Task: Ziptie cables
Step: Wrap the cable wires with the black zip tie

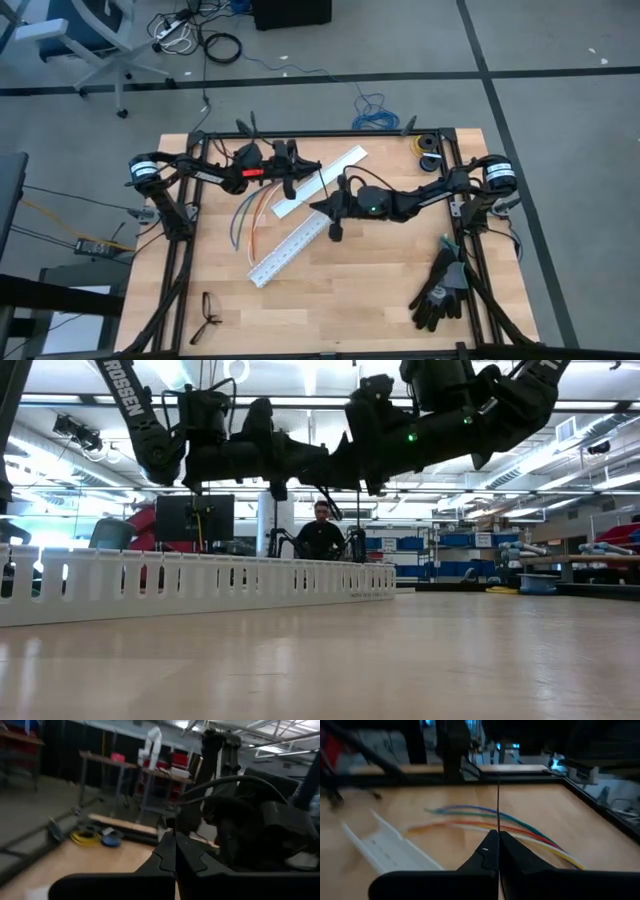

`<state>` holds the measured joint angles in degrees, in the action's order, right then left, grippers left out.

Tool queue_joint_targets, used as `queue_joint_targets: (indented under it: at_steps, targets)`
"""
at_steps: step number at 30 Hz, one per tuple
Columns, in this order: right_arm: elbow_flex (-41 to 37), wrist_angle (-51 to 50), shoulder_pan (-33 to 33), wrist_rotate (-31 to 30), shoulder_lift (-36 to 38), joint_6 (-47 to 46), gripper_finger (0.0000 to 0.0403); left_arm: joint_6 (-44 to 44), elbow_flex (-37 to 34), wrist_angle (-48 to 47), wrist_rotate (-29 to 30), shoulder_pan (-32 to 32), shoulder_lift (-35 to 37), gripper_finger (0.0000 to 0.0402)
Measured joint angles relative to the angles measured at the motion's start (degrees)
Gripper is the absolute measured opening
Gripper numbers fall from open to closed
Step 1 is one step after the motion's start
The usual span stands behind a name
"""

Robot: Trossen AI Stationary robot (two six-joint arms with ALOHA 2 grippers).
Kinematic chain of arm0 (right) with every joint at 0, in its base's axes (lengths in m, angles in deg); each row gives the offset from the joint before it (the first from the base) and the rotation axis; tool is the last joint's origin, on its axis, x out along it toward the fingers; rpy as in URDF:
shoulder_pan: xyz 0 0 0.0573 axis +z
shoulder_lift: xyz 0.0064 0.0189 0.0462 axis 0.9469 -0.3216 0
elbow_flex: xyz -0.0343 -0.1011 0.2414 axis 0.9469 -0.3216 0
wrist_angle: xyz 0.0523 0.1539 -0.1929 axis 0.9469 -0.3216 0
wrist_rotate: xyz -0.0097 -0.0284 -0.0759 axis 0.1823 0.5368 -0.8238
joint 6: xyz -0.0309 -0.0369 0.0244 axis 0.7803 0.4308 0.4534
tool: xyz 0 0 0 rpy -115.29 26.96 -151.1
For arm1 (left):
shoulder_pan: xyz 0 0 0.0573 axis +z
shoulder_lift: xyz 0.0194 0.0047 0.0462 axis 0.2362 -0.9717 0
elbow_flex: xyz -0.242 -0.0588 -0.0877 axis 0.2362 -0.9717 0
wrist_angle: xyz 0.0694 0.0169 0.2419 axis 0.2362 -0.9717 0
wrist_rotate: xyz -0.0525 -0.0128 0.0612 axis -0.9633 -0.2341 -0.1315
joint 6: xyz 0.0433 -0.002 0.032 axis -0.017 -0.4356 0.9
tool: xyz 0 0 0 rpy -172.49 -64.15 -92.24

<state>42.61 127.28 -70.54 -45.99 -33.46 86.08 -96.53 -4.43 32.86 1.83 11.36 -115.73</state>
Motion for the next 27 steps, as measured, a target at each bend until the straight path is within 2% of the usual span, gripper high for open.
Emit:
queue_joint_targets:
  at_steps: [5,13,20,27]
  targets:
    - [-0.7,1.8,-2.4,-0.1,0.0,-7.7,0.0,5.4,-2.0,5.9,0.8,0.0,0.0,0.0]
    - [-7.2,16.6,-5.7,0.4,0.0,-16.8,0.0,19.2,-5.9,11.1,4.6,0.0,0.0,0.0]
    - [-6.7,19.6,-7.1,1.3,0.0,-19.4,0.0,29.2,-6.3,10.7,7.9,0.0,0.0,0.0]
    - [-6.6,20.9,-9.1,3.3,0.0,-22.9,0.0,34.1,-6.3,10.4,9.9,0.0,0.0,0.0]
